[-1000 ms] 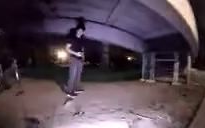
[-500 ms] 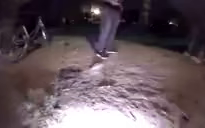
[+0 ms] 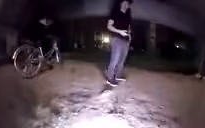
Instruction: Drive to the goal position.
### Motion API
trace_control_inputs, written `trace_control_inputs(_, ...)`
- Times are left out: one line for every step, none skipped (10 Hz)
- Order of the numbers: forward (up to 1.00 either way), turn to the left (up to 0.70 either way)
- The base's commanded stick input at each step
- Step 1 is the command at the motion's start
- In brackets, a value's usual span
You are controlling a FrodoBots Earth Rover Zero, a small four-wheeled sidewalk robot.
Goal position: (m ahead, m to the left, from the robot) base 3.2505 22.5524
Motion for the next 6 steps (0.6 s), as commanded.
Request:
trace_control_inputs(0.34, 0.0)
trace_control_inputs(0.35, 0.0)
trace_control_inputs(0.37, 0.0)
trace_control_inputs(0.38, 0.0)
trace_control_inputs(0.38, -0.07)
trace_control_inputs(0.38, -0.23)
